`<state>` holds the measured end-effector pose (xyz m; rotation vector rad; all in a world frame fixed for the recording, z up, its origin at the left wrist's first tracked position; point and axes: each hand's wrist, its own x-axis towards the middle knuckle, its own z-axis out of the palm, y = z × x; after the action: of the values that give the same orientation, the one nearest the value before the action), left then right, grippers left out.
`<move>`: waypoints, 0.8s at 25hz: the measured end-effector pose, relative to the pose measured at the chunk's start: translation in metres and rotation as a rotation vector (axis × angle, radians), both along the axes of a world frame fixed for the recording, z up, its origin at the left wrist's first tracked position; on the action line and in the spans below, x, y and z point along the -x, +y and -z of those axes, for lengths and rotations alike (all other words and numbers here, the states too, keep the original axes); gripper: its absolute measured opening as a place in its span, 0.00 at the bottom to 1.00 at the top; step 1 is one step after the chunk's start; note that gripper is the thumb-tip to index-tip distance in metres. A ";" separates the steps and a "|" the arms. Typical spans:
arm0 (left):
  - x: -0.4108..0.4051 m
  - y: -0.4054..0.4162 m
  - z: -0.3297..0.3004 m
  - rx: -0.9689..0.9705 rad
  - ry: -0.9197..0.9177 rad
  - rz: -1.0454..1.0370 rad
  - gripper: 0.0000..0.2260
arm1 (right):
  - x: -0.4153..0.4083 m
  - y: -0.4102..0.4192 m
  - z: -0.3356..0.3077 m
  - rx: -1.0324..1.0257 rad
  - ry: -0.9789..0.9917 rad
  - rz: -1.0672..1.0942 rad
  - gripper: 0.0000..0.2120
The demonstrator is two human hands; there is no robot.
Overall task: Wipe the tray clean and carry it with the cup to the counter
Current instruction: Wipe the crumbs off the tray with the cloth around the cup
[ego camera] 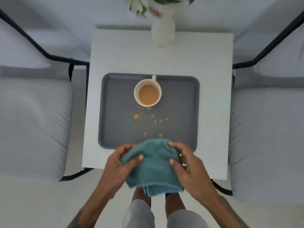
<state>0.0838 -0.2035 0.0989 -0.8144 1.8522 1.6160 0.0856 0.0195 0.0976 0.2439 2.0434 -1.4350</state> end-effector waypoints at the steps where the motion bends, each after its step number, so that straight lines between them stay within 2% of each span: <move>1: 0.015 -0.003 0.010 0.097 0.065 0.010 0.09 | 0.011 -0.014 0.013 -0.036 0.057 0.058 0.19; 4: 0.065 -0.012 0.042 0.394 0.263 0.129 0.11 | 0.052 -0.045 0.051 -0.153 0.183 0.198 0.18; 6: 0.078 -0.015 0.067 0.696 0.331 0.313 0.21 | 0.065 -0.053 0.072 -0.358 0.173 0.211 0.21; 8: 0.072 -0.007 0.080 0.865 0.435 0.443 0.23 | 0.069 -0.055 0.076 -0.511 0.232 0.256 0.22; 10: 0.059 0.012 0.092 0.850 0.511 0.561 0.23 | 0.085 -0.054 0.068 -0.510 0.418 0.223 0.24; 12: 0.050 0.034 0.108 0.826 0.454 0.649 0.26 | 0.118 -0.054 0.058 -0.478 0.496 0.027 0.35; 15: 0.051 0.058 0.128 0.896 0.359 0.654 0.33 | 0.172 -0.066 0.046 -0.496 0.381 -0.394 0.54; 17: 0.053 0.068 0.133 0.897 0.347 0.609 0.34 | 0.193 -0.074 0.049 -0.549 0.291 -0.588 0.57; 20: 0.059 0.079 0.142 0.910 0.306 0.542 0.34 | 0.201 -0.080 0.059 -0.621 0.363 -0.663 0.52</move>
<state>0.0249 -0.1242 -0.0436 -0.3180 2.7589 0.5374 -0.1150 -0.0601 0.0386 -0.4466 2.4847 -0.4441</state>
